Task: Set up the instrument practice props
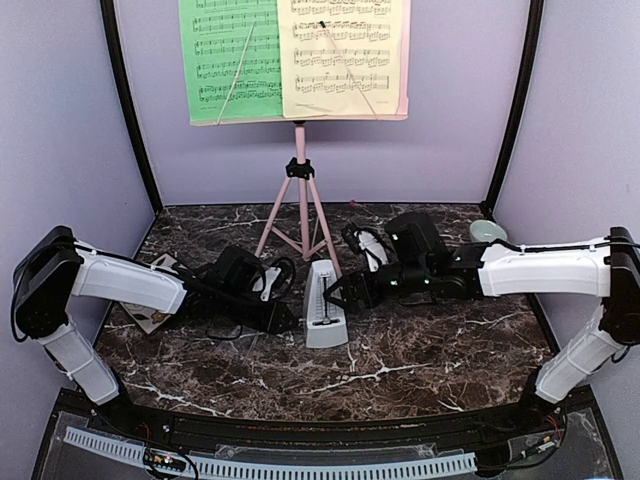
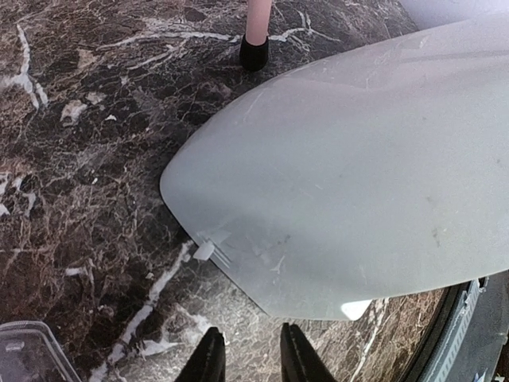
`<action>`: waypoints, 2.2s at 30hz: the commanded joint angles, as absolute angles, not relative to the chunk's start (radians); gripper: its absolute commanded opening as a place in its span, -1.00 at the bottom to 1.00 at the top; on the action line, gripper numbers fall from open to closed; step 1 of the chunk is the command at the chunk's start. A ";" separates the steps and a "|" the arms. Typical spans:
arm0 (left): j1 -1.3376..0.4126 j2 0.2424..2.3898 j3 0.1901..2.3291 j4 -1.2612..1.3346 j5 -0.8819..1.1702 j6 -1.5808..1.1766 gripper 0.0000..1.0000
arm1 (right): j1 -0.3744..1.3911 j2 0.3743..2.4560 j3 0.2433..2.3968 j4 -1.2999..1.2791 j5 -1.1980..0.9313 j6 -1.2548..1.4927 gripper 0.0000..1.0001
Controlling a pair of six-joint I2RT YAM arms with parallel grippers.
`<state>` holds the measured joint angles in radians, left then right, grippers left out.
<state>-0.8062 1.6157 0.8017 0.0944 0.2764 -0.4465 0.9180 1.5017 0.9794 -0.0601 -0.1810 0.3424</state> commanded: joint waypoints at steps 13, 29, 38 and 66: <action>-0.810 1.561 0.801 0.066 0.256 -0.427 -0.50 | 0.931 1.559 1.050 -0.038 -0.081 0.357 0.24; -0.808 1.573 0.842 0.024 0.257 -0.390 -0.51 | 0.932 1.486 0.976 -0.050 -0.108 0.322 0.46; -0.808 1.558 0.830 0.044 0.244 -0.408 -0.49 | 0.937 1.502 1.010 -0.056 -0.066 0.358 0.56; -0.667 1.367 0.704 0.084 0.173 -0.508 -0.49 | 0.607 1.262 0.924 -0.255 -0.052 0.293 0.71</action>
<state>-0.7105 1.4437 0.7452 0.0624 0.2035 -0.4644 0.6655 1.3537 0.9234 -0.2707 0.0364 0.3233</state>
